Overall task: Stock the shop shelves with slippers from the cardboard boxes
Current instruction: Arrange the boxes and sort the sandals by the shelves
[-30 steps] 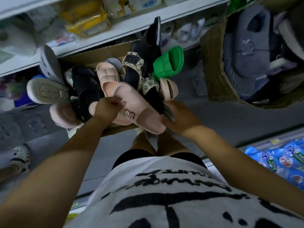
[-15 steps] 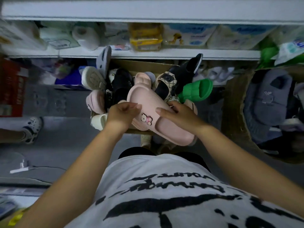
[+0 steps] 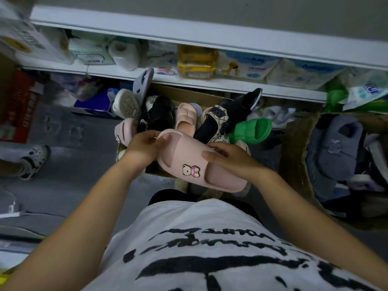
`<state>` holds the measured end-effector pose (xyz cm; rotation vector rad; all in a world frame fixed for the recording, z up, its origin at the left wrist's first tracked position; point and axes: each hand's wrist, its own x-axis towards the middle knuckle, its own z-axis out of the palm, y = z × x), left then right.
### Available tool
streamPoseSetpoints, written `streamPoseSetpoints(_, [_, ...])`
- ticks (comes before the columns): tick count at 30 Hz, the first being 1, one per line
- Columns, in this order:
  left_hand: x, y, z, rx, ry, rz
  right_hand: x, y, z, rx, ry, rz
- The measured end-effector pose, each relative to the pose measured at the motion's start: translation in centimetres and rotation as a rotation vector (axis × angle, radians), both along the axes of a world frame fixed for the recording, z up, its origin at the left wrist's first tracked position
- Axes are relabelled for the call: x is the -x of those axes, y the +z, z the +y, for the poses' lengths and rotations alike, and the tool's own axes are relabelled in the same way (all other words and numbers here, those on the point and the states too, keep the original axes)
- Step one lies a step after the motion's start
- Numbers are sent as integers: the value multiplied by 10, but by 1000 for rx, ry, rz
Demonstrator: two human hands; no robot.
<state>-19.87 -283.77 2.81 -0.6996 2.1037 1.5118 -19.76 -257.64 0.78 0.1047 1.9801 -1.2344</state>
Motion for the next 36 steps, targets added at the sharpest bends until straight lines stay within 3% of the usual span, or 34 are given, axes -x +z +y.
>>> streamPoseSetpoints(8, [-22,0,14,4,315,10,-6,7,-17,-203,-283,180])
streamPoseSetpoints(11, [-28,6,29,-87,386,23,-17,17,-28,3,-457,149])
streamPoseSetpoints(16, [-51,18,63,-309,388,8,-29,11,-42,455,-682,-282])
streamPoseSetpoints(19, [-71,14,68,-352,385,-9,-29,0,-49,520,-743,-244])
streamPoseSetpoints(30, [-75,2,4,-375,352,-70,-25,-13,-84,451,-703,-221])
streamPoseSetpoints(36, [-36,-46,-79,-180,537,-87,-4,-19,-117,225,-721,-87])
